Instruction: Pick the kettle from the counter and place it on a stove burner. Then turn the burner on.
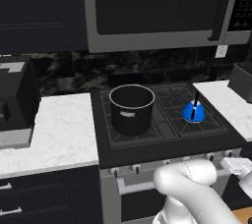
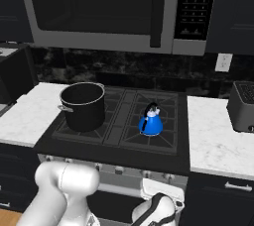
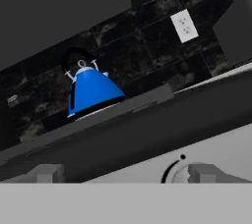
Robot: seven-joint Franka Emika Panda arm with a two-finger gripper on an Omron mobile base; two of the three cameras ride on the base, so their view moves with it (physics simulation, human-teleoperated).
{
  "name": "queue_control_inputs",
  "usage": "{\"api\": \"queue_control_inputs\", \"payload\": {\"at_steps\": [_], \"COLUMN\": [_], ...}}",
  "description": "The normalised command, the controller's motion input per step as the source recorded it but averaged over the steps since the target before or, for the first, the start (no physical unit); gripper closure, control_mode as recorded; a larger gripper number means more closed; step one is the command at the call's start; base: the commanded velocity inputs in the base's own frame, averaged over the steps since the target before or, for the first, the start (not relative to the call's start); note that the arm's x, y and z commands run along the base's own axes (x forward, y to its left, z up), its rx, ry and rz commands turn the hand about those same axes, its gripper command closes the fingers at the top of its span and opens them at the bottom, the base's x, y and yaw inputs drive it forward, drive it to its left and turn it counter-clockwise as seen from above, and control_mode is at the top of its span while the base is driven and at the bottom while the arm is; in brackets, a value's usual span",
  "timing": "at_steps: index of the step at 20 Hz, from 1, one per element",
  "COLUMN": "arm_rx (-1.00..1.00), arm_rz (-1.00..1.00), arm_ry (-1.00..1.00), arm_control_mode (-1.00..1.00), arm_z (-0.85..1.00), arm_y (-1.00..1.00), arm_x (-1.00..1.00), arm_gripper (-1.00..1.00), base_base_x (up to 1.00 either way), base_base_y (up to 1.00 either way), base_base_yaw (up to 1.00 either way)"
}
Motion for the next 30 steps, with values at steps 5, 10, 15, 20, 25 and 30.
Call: {"api": "queue_control_inputs", "payload": {"at_steps": [5,10,15,20,25,30], "arm_rx": [-0.02,0.00,-0.01,-0.03,-0.06,-0.03], "arm_rz": [0.03,-0.02,0.00,0.00,0.00,0.00], "arm_ry": [-0.01,-0.01,0.00,0.00,0.00,0.00], "arm_control_mode": [-1.00,-1.00,-1.00,-1.00,-1.00,-1.00], "arm_z": [-0.26,-0.01,-0.13,-0.20,-0.23,-0.09], "arm_y": [-0.37,-0.37,0.00,0.03,0.00,0.00], "arm_x": [0.02,-0.06,0.34,0.14,0.14,0.23], "arm_gripper": [-1.00,-1.00,-1.00,-1.00,-1.00,-1.00], "base_base_x": [0.00,0.00,0.00,0.00,0.00,0.00], "base_base_y": [0.00,0.00,0.00,0.00,0.00,0.00], "base_base_yaw": [0.00,0.00,0.00,0.00,0.00,0.00]}}
